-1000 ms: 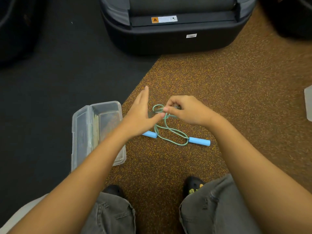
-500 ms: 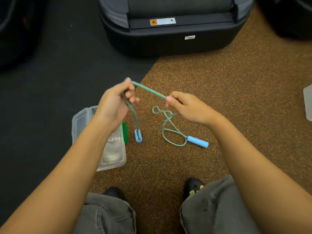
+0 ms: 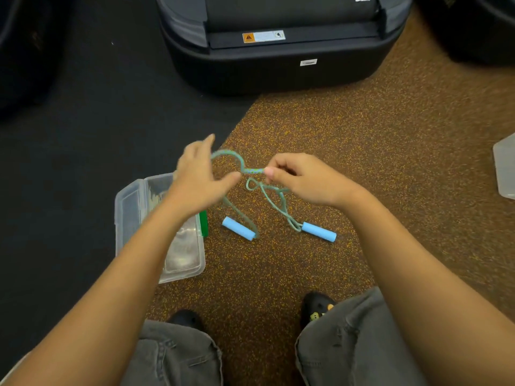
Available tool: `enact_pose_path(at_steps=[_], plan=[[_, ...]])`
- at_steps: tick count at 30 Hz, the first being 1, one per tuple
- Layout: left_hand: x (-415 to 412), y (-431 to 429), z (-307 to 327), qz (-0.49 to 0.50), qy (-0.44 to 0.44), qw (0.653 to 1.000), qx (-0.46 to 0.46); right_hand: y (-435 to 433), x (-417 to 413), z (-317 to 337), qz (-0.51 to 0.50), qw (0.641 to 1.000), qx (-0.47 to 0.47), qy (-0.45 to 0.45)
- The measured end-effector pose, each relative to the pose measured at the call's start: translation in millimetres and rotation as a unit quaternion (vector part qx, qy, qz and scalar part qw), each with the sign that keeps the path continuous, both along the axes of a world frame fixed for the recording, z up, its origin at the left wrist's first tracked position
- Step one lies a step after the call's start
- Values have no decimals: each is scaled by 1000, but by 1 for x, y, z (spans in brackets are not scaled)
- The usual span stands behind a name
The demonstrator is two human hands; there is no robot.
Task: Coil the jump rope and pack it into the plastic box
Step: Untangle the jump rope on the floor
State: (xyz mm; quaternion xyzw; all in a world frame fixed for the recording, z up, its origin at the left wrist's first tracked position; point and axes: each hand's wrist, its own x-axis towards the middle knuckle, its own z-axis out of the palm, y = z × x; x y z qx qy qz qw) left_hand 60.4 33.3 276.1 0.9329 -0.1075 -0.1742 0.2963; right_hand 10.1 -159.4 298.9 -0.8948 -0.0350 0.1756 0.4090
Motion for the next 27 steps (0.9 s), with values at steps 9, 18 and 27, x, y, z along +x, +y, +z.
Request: enact_pose_path(at_steps=[9, 18, 27], plan=[[-20, -19, 33, -144, 122, 950, -247, -1, -2, 26, 9, 992, 108, -70], [17, 23, 36, 164, 54, 889, -423, -20, -6, 13, -3, 999, 12, 43], [13, 17, 8, 146, 5, 988, -49, -23, -4, 5, -42, 993, 69, 83]])
